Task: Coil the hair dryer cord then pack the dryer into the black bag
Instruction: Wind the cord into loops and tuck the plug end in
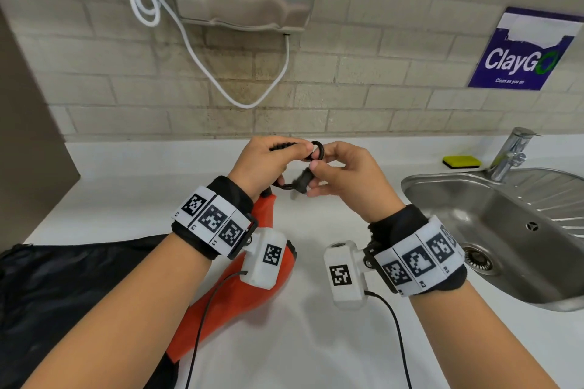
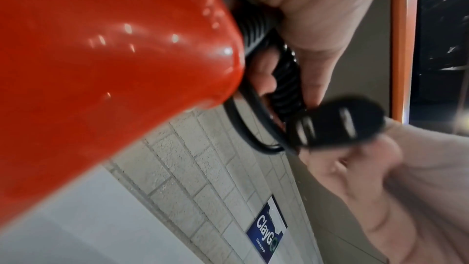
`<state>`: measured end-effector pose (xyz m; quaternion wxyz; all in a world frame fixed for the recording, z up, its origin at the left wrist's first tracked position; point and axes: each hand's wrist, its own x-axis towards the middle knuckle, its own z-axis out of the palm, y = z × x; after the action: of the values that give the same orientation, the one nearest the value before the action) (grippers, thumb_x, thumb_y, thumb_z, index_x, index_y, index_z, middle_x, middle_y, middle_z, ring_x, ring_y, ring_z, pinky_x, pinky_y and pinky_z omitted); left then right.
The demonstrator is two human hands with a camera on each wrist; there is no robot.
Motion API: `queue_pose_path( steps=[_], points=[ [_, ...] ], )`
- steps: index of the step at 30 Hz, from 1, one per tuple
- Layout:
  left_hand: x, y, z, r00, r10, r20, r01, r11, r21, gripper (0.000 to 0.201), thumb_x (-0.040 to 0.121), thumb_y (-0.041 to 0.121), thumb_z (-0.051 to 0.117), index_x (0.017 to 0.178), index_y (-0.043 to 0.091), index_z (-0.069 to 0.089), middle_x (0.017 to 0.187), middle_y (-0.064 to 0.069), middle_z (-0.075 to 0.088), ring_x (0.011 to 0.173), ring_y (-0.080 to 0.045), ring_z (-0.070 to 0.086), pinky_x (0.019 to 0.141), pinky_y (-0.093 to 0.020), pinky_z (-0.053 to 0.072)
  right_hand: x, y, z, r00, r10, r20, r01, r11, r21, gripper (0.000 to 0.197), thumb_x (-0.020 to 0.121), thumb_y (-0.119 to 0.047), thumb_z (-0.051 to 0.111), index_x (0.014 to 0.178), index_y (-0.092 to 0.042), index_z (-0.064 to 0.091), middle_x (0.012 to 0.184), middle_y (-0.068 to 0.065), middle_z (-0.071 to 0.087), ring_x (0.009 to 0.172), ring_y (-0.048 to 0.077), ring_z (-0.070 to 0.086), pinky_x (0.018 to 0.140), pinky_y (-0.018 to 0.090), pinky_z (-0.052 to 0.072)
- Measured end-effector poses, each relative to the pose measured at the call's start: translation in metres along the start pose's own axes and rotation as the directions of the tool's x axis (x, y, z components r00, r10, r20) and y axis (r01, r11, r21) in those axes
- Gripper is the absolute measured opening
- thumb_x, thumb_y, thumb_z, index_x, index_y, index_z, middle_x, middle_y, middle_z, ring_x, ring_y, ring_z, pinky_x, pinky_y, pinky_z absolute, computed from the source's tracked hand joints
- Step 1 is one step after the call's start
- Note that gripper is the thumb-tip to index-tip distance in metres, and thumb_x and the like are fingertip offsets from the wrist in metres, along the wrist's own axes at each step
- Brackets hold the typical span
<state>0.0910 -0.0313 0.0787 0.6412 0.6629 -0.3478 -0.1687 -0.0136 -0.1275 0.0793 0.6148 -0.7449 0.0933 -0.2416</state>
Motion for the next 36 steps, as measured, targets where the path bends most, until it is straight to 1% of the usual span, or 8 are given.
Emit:
queue_pose_path(
  steps=[4, 11, 16, 21, 24, 29, 33, 36],
  points=[
    [0.000, 0.000, 0.004, 0.999, 0.004, 0.033, -0.002, 0.999, -0.054, 0.010, 0.085, 0.022, 0.061, 0.084, 0.023, 0.071, 0.078, 0.008, 0.068, 0.062, 0.005, 0.061, 0.053, -0.014, 0.047, 0.003, 0.005, 0.006, 0.992, -0.047, -0.115, 0.059, 0.993, 0.104, 0.017, 0.086, 0.006, 0.052, 0.080, -0.010, 0.053, 0.077, 0.005, 0.052, 0.051, 0.006, 0.061, 0.057, 0.024, 0.059],
    [0.001, 0.000, 0.003, 0.999, 0.021, 0.036, -0.020, 0.999, -0.030, 0.010, 0.087, 0.024, 0.058, 0.088, 0.025, 0.068, 0.086, 0.011, 0.067, 0.065, 0.014, 0.059, 0.047, -0.006, 0.041, 0.005, 0.023, 0.009, 0.890, -0.337, -0.307, 0.218, 0.906, -0.364, 0.017, 0.081, -0.009, 0.063, 0.079, -0.021, 0.052, 0.079, 0.000, 0.056, 0.061, 0.001, 0.047, 0.056, 0.008, 0.040],
    [0.002, -0.002, 0.004, 0.998, 0.039, 0.052, -0.038, 0.999, -0.015, 0.012, 0.087, 0.024, 0.059, 0.094, 0.021, 0.069, 0.079, 0.015, 0.067, 0.061, 0.015, 0.057, 0.051, 0.000, 0.037, 0.008, 0.032, 0.012, 0.877, -0.350, -0.328, 0.236, 0.910, -0.342, 0.027, 0.083, -0.011, 0.062, 0.074, -0.029, 0.044, 0.075, -0.012, 0.049, 0.071, -0.003, 0.049, 0.060, 0.008, 0.040],
    [0.001, -0.003, 0.003, 0.995, 0.041, 0.087, -0.037, 0.998, -0.043, 0.008, 0.084, 0.015, 0.062, 0.090, 0.013, 0.067, 0.049, 0.018, 0.062, 0.046, 0.008, 0.054, 0.049, -0.002, 0.037, 0.010, 0.040, 0.018, 0.869, -0.357, -0.342, 0.286, 0.927, -0.241, 0.019, 0.084, -0.022, 0.057, 0.076, -0.029, 0.041, 0.080, 0.005, 0.051, 0.074, 0.023, 0.057, 0.056, 0.013, 0.047],
    [0.004, -0.008, -0.003, 0.994, 0.040, 0.102, -0.040, 0.999, -0.006, 0.005, 0.080, 0.016, 0.067, 0.083, 0.019, 0.069, 0.070, 0.011, 0.069, 0.065, 0.004, 0.062, 0.064, -0.008, 0.046, 0.009, 0.046, 0.020, 0.892, -0.329, -0.309, 0.275, 0.939, -0.207, 0.025, 0.086, -0.011, 0.057, 0.076, -0.026, 0.040, 0.084, 0.015, 0.049, 0.075, 0.033, 0.058, 0.049, 0.017, 0.052],
    [0.007, -0.011, -0.005, 0.989, 0.051, 0.137, -0.055, 0.998, 0.028, 0.012, 0.081, 0.012, 0.066, 0.092, 0.015, 0.069, 0.092, -0.004, 0.069, 0.087, -0.010, 0.064, 0.085, -0.020, 0.050, 0.013, 0.045, 0.020, 0.878, -0.364, -0.312, 0.219, 0.884, -0.413, 0.033, 0.078, -0.007, 0.064, 0.068, -0.020, 0.035, 0.067, -0.005, 0.038, 0.059, 0.009, 0.038, 0.054, 0.013, 0.038],
    [0.002, -0.006, -0.002, 0.983, 0.081, 0.164, -0.082, 0.997, 0.000, 0.014, 0.084, 0.010, 0.060, 0.095, 0.011, 0.068, 0.077, 0.011, 0.070, 0.071, 0.005, 0.063, 0.068, -0.007, 0.046, 0.016, 0.041, 0.021, 0.887, -0.354, -0.298, 0.226, 0.893, -0.390, 0.030, 0.076, 0.002, 0.060, 0.084, -0.014, 0.036, 0.076, -0.009, 0.040, 0.064, 0.002, 0.042, 0.059, 0.007, 0.038],
    [-0.001, -0.003, -0.001, 0.984, 0.086, 0.157, -0.088, 0.996, 0.003, 0.018, 0.088, 0.009, 0.054, 0.103, 0.009, 0.066, 0.057, 0.017, 0.066, 0.050, 0.010, 0.055, 0.052, -0.002, 0.038, 0.017, 0.037, 0.019, 0.968, -0.245, -0.061, 0.222, 0.941, -0.257, 0.036, 0.082, 0.011, 0.043, 0.103, -0.015, 0.030, 0.083, -0.008, 0.051, 0.062, -0.004, 0.056, 0.058, 0.007, 0.042]
  ],
)
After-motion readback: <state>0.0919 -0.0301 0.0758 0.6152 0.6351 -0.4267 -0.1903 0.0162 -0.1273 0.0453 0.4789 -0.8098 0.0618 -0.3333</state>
